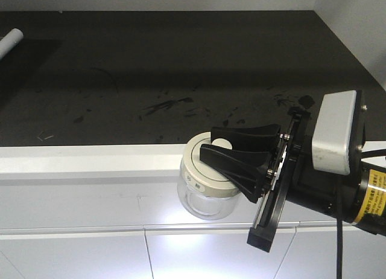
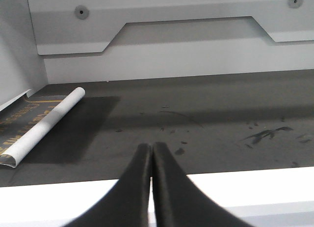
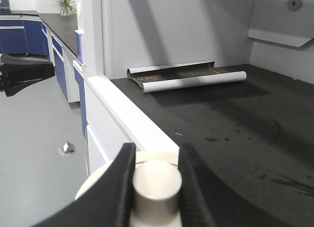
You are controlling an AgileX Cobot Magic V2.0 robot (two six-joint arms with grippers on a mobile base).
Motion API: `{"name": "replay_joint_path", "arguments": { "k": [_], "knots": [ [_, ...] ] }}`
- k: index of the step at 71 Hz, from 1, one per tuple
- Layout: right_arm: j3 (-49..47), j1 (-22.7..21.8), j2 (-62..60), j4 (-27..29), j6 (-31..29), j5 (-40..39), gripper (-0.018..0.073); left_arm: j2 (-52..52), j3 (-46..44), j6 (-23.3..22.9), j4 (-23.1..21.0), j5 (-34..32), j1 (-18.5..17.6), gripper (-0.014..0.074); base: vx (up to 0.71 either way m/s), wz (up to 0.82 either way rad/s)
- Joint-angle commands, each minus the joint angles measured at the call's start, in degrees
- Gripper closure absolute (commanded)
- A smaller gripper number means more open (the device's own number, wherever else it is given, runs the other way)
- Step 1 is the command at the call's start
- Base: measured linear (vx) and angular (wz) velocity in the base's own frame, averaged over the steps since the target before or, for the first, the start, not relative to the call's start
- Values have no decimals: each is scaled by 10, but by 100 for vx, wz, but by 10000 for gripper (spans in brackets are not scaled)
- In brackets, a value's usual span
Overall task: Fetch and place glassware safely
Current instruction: 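Lift the jar and pull it out toward the robot with right gripper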
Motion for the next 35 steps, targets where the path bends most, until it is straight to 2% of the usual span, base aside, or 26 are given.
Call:
{"name": "replay_joint_path", "arguments": {
  "k": [1, 35],
  "knots": [
    [-19, 0, -7, 36, -5, -32, 560, 7, -15, -5, -6, -39, -1, 603, 0, 0],
    [-19, 0, -7, 35, -5, -30, 560, 7, -15, -5, -6, -39, -1, 603, 0, 0]
  ]
}}
